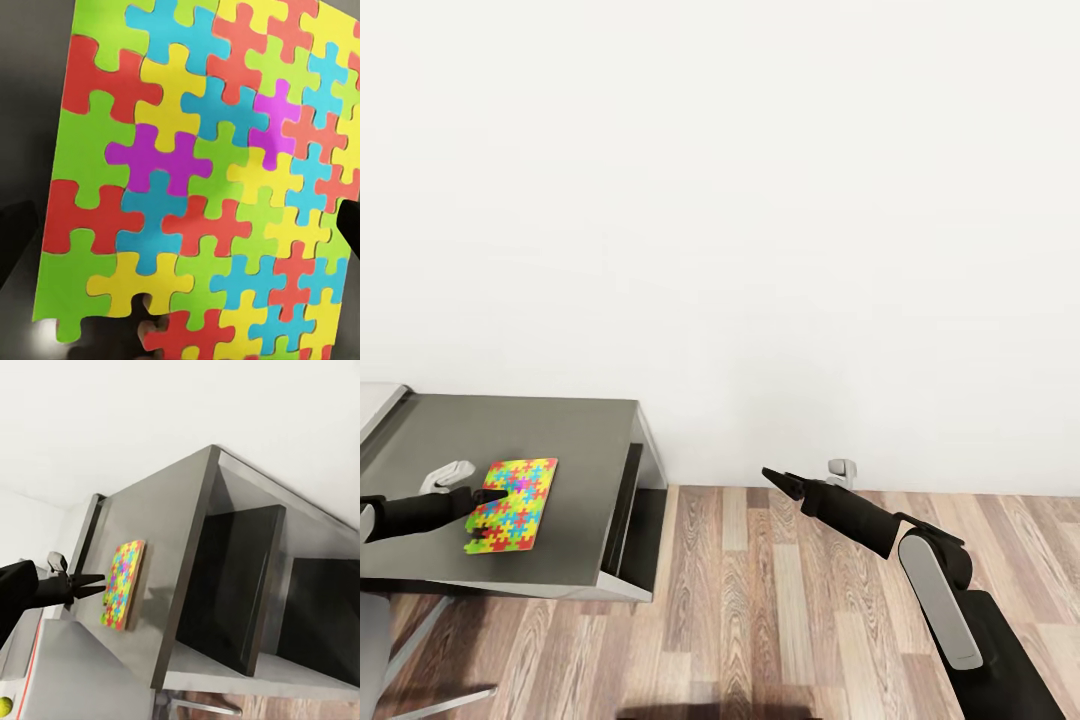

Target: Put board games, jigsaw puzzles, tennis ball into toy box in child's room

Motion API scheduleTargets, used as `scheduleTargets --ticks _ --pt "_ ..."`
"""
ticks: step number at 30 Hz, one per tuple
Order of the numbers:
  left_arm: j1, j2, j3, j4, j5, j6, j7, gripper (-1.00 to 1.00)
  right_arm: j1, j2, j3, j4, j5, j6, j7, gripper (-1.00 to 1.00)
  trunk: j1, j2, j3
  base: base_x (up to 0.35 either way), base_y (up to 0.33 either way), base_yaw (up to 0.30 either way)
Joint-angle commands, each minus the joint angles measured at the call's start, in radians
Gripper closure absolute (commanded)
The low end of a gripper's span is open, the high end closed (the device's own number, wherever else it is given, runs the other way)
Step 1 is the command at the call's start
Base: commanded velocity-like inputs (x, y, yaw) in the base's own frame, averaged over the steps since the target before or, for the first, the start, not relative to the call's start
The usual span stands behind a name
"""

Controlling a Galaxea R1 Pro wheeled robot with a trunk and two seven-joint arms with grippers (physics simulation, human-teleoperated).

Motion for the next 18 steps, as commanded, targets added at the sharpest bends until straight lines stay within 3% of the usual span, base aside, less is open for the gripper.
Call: scheduleTargets --ticks 1,12,18 --pt "-0.001 0.000 0.002 0.000 0.005 0.008 -0.001 -1.00 -0.001 0.000 0.000 0.000 -0.004 0.005 -0.001 -1.00 0.001 -0.002 -0.001 0.000 0.009 0.000" --pt "-0.001 -0.002 -0.002 0.000 0.007 0.009 -0.001 -1.00 -0.001 0.000 0.000 0.000 -0.004 0.005 -0.001 -1.00 0.001 -0.002 -0.001 0.001 -0.050 0.000" --pt "-0.001 -0.001 -0.002 0.000 0.007 0.009 -0.001 -1.00 -0.001 0.000 0.000 0.000 -0.004 0.005 0.001 -1.00 0.001 -0.002 -0.001 0.067 0.097 0.000"
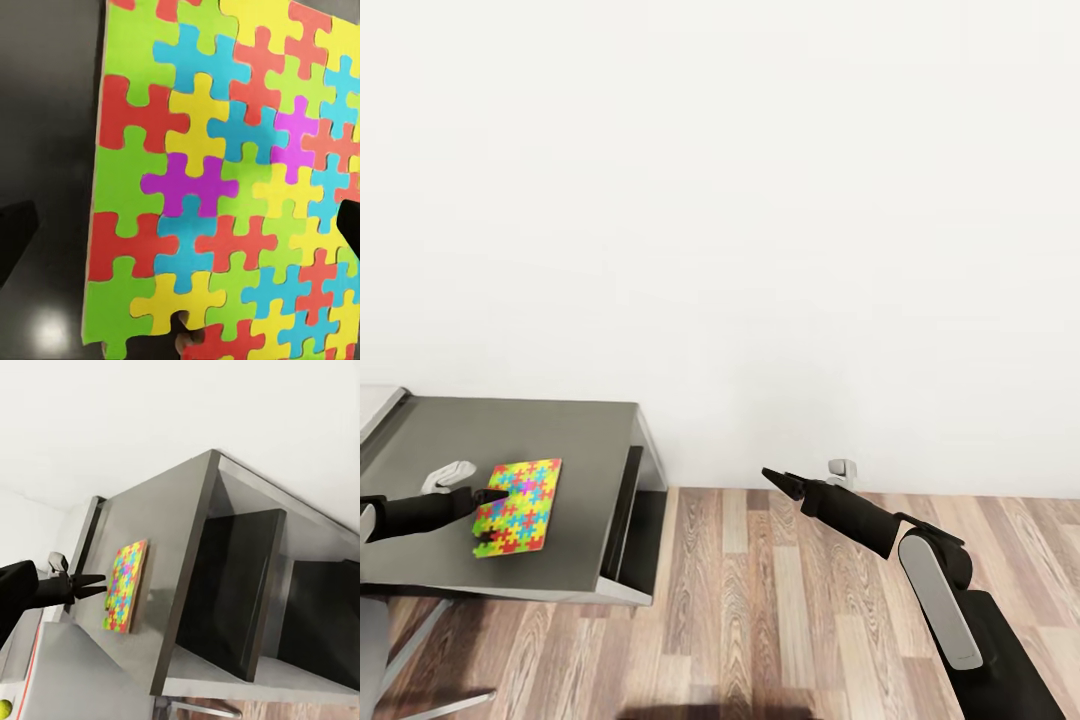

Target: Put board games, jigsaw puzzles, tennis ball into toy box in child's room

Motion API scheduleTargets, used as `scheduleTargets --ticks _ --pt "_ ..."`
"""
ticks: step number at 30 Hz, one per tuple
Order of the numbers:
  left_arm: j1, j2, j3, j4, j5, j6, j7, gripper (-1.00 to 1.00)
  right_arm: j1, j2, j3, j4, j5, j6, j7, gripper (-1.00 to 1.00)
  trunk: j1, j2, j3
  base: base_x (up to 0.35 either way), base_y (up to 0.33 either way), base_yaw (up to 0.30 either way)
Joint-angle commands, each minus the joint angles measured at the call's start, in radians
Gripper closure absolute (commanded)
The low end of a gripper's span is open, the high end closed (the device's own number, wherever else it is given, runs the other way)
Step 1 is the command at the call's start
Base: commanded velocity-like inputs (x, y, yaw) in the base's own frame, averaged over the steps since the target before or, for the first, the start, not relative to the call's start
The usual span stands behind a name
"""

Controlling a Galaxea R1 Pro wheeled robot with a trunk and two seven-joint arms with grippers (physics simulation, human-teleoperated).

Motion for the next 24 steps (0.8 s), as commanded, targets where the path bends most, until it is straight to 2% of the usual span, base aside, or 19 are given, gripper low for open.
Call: scheduleTargets --ticks 1,12,16,24 --pt "-0.001 0.000 0.001 -0.001 0.006 0.008 0.000 -1.00 0.000 0.000 0.000 -0.001 -0.004 0.005 0.000 -1.00 0.001 -0.002 -0.001 0.032 0.039 0.000" --pt "-0.001 -0.003 0.001 -0.005 0.007 0.007 -0.001 -1.00 0.000 0.000 0.000 -0.001 -0.005 0.005 0.001 -1.00 0.001 -0.002 0.003 0.009 0.007 -0.089" --pt "-0.001 -0.003 0.001 -0.005 0.008 0.007 -0.001 -1.00 0.000 0.000 0.000 -0.001 -0.005 0.005 0.003 -1.00 0.001 -0.002 0.003 0.000 -0.156 -0.015" --pt "-0.001 -0.003 -0.001 -0.006 0.009 0.007 -0.001 -1.00 0.000 0.000 0.000 -0.001 -0.005 0.005 0.004 -1.00 0.001 -0.002 0.003 0.000 -0.019 -0.001"
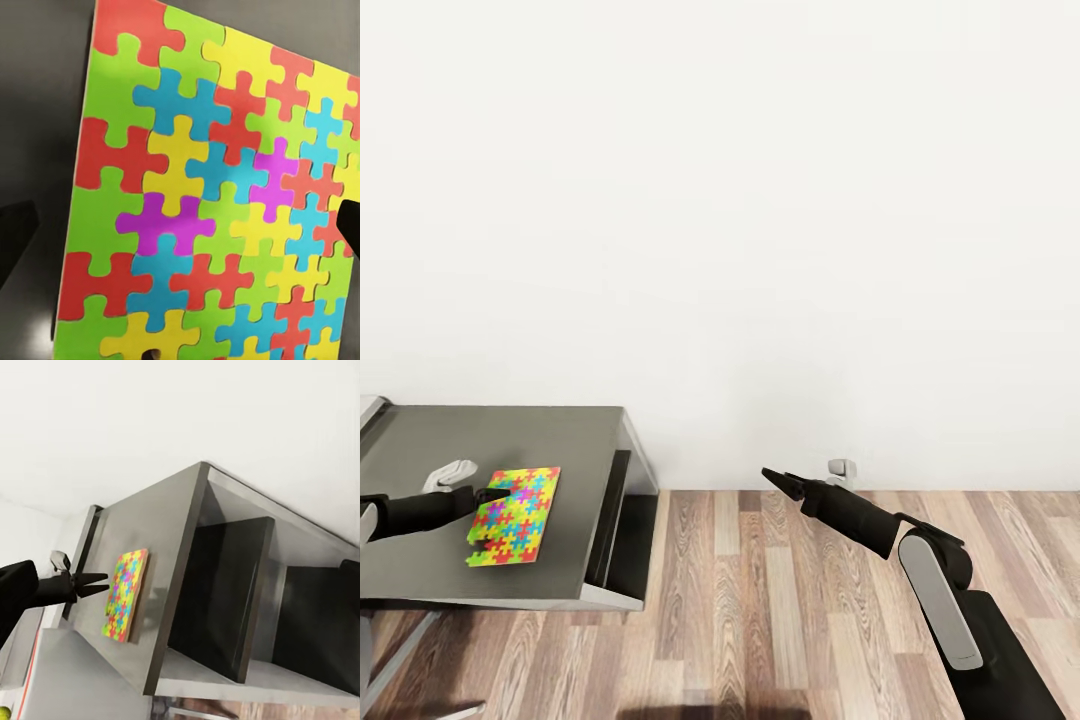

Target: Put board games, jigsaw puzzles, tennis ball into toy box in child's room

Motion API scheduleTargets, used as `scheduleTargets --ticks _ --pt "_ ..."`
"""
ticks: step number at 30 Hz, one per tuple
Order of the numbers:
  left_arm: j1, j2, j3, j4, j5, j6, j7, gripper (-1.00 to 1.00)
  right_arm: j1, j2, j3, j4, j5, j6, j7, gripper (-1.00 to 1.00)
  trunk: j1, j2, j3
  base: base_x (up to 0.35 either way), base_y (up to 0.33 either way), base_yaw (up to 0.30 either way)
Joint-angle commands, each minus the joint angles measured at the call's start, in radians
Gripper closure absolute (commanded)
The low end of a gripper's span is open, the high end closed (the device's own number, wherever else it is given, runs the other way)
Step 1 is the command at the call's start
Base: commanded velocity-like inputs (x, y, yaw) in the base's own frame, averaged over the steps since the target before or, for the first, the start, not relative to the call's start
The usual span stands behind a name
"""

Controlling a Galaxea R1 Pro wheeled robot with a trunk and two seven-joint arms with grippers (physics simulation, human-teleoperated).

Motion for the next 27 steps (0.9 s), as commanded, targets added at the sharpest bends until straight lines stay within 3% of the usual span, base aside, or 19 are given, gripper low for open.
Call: scheduleTargets --ticks 1,14,27 --pt "-0.001 0.000 0.002 0.000 0.005 0.008 -0.001 -1.00 -0.001 -0.001 0.000 0.000 -0.004 0.005 -0.001 -1.00 0.001 -0.002 -0.001 0.000 -0.001 0.000" --pt "-0.001 0.000 0.003 0.000 0.005 0.009 -0.002 -1.00 -0.001 -0.004 0.000 0.000 -0.004 0.005 -0.001 -1.00 0.001 -0.002 0.004 0.000 0.000 -0.114" --pt "-0.001 0.001 0.002 0.000 0.005 0.009 -0.034 -1.00 0.000 -0.004 0.000 0.000 -0.004 0.005 -0.001 -1.00 0.001 -0.002 0.006 0.000 0.000 -0.027"
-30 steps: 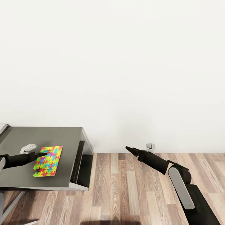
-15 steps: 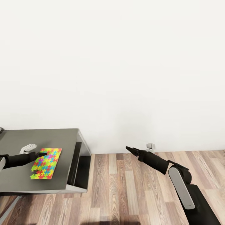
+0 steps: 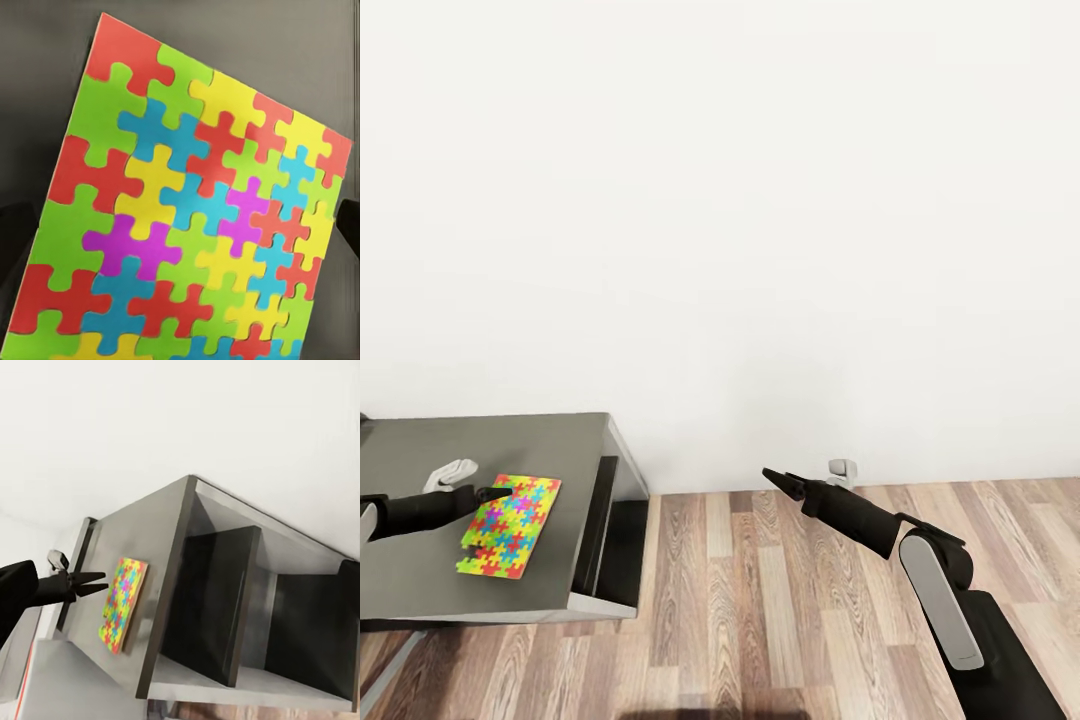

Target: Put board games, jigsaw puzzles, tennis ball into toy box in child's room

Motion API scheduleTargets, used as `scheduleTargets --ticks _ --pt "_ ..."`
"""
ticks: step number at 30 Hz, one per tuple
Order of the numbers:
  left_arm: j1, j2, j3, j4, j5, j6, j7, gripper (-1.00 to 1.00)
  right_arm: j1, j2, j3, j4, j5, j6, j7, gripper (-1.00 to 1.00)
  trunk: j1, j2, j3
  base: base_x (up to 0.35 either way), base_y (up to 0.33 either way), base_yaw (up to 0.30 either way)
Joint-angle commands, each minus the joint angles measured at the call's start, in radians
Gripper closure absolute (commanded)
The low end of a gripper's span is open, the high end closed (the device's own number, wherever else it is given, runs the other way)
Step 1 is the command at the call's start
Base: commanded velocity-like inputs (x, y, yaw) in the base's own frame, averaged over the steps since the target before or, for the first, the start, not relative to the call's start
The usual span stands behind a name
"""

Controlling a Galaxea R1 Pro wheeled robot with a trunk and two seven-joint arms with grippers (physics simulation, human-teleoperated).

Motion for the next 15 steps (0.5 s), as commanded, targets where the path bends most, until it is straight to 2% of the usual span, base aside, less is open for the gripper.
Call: scheduleTargets --ticks 1,5,15 --pt "-0.001 0.000 0.002 0.000 0.005 0.008 -0.001 -1.00 -0.001 0.000 0.000 0.000 -0.004 0.005 0.000 -1.00 0.001 -0.002 -0.001 -0.017 -0.006 -0.122" --pt "-0.001 0.000 0.001 0.000 0.005 0.008 -0.002 -1.00 -0.001 0.000 0.000 0.000 -0.004 0.005 0.000 -1.00 0.001 -0.002 0.001 -0.063 -0.052 -0.081" --pt "-0.001 0.001 0.001 0.000 0.005 0.008 -0.004 -1.00 -0.001 0.000 0.000 0.000 -0.004 0.005 0.000 -1.00 0.001 -0.002 0.002 -0.011 -0.008 -0.009"
